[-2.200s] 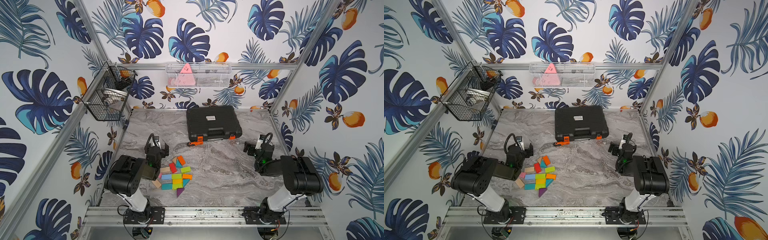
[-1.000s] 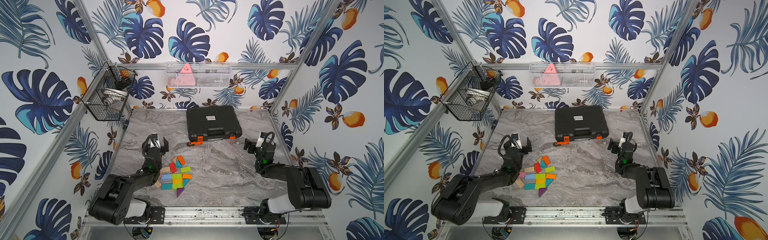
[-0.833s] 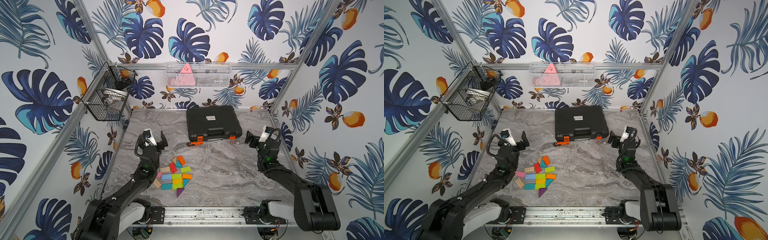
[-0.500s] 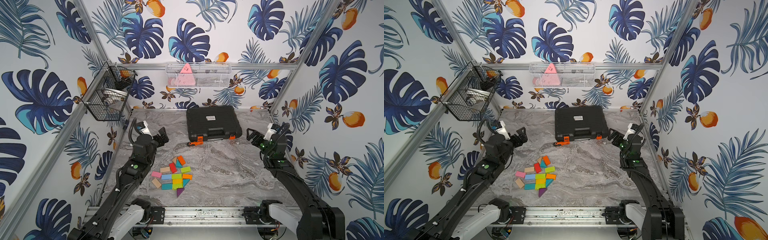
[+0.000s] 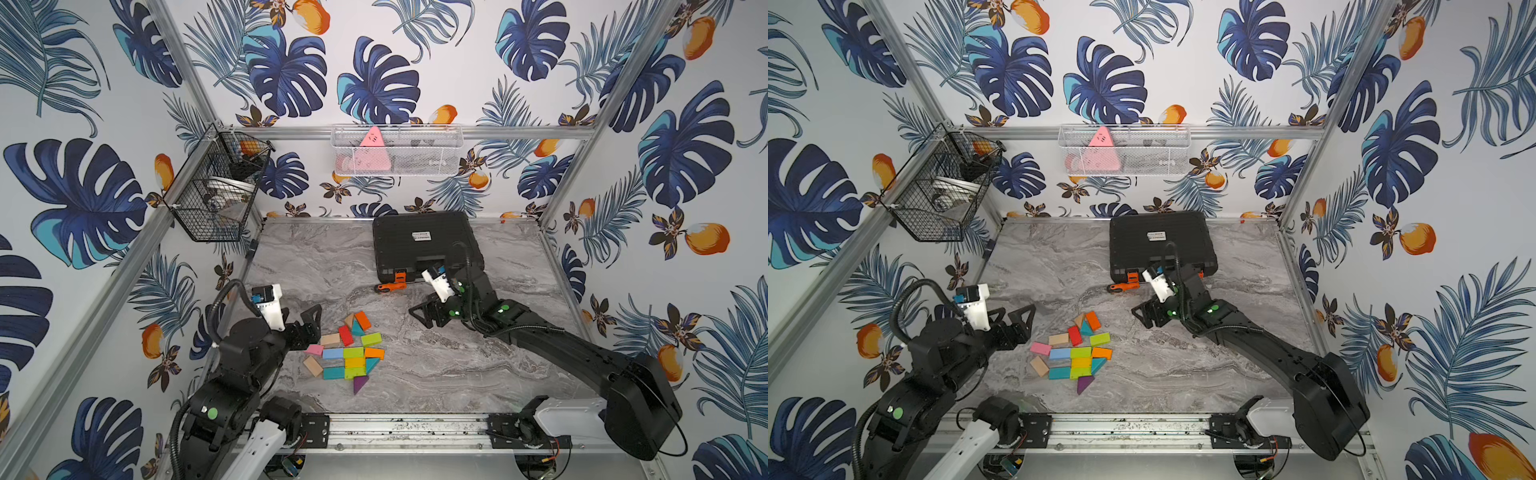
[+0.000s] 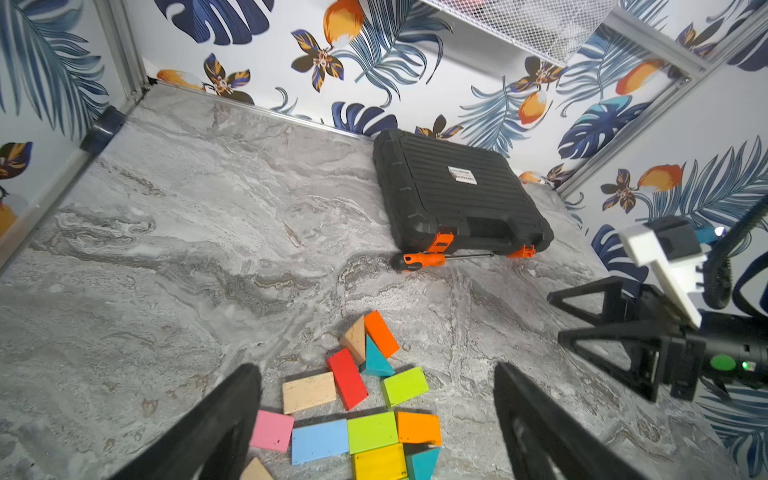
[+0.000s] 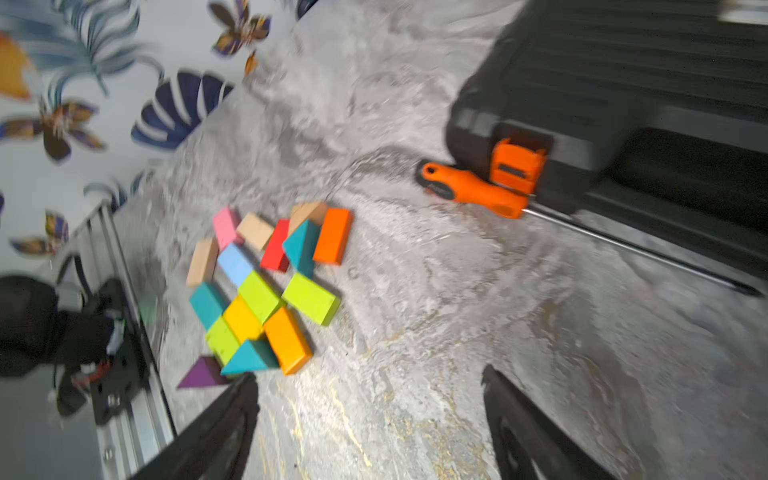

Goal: Assemble a piece of candy with building blocks
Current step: Pick up the building block from the center of the board.

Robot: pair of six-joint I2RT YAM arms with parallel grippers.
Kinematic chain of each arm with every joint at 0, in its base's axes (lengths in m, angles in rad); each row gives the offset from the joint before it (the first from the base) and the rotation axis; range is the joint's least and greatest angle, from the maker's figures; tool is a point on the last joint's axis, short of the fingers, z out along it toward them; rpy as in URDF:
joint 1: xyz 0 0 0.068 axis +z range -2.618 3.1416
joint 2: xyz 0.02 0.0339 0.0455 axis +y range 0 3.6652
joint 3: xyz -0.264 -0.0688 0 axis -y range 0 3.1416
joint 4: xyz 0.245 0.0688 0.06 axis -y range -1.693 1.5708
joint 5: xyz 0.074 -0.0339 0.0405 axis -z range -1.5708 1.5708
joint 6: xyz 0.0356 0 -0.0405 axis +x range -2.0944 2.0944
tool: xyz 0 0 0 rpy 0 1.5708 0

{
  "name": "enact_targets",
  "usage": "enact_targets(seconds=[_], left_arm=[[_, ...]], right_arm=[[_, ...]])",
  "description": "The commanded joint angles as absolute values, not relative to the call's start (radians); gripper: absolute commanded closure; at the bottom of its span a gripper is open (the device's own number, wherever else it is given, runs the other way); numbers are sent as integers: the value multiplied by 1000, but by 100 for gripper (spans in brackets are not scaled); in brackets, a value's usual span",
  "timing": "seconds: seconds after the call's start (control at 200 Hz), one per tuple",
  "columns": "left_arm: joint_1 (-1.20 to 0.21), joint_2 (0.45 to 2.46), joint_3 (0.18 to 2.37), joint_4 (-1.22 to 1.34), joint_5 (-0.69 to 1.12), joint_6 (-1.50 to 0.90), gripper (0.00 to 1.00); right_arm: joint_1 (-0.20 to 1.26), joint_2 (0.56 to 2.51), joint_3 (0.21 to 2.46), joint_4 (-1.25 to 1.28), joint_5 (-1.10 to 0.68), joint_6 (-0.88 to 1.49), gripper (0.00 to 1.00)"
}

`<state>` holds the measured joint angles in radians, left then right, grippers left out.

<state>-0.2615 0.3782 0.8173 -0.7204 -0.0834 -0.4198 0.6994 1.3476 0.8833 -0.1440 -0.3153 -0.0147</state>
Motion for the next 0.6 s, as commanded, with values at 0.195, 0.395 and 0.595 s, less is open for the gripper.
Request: enact_targets(seconds=[0.195,0.395,0.595], left_arm=[[-224,296,814,-728,-124,-413,11],[-218,279,812,-723,-114,-411,12],[-207,287,812,-722,-106,-410,12]], right_arm=[[833,1559,1006,-318,-281,-510,16],[863,1707,1088,-337,-303,-596,25],[871,1817,1142,-327,-275,-624,31]])
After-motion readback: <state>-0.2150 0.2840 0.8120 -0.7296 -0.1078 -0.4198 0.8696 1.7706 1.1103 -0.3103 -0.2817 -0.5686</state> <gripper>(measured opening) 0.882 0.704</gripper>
